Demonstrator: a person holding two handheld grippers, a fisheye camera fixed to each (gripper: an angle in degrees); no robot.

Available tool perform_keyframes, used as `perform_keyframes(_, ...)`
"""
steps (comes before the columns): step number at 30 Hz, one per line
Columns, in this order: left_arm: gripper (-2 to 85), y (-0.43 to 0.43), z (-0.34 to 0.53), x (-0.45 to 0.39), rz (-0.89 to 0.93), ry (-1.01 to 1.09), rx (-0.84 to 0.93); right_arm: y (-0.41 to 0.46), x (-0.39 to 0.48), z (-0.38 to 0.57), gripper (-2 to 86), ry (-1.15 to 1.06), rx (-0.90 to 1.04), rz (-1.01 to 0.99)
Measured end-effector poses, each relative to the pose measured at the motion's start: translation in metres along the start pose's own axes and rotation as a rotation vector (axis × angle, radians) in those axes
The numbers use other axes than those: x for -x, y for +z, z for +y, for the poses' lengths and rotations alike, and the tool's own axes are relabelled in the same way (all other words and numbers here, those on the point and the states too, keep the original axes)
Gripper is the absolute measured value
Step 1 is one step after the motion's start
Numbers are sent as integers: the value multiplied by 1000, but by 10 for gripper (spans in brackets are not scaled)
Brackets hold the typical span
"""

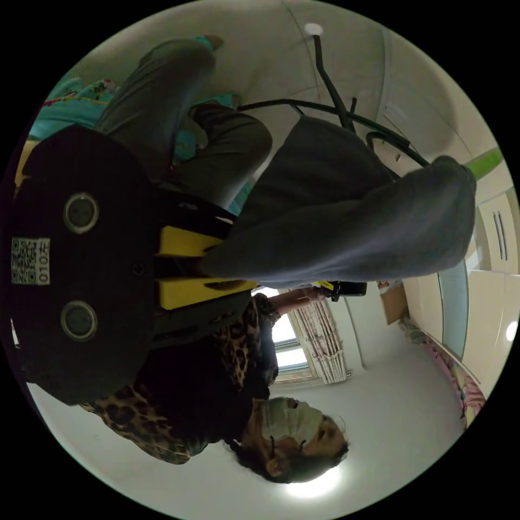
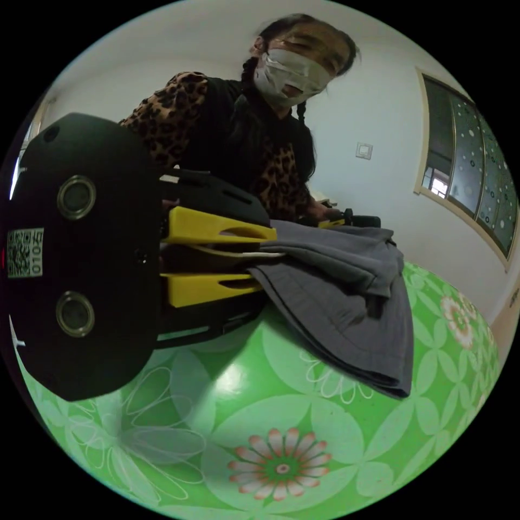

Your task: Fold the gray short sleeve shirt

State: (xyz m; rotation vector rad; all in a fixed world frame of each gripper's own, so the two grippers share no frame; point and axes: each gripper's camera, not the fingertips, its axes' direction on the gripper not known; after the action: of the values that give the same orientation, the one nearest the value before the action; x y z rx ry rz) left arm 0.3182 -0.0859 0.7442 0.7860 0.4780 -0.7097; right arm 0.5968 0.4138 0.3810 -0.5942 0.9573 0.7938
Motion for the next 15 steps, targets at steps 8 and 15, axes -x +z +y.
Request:
perform_keyframes(8,89,8,-2,-12,-151,-82,-75,-12,-30,-18,77,-9,24,-76)
perform_keyframes(15,88,17,-2,-23,-287,-157,-161,-21,-41,-38,73,-38,107,-125)
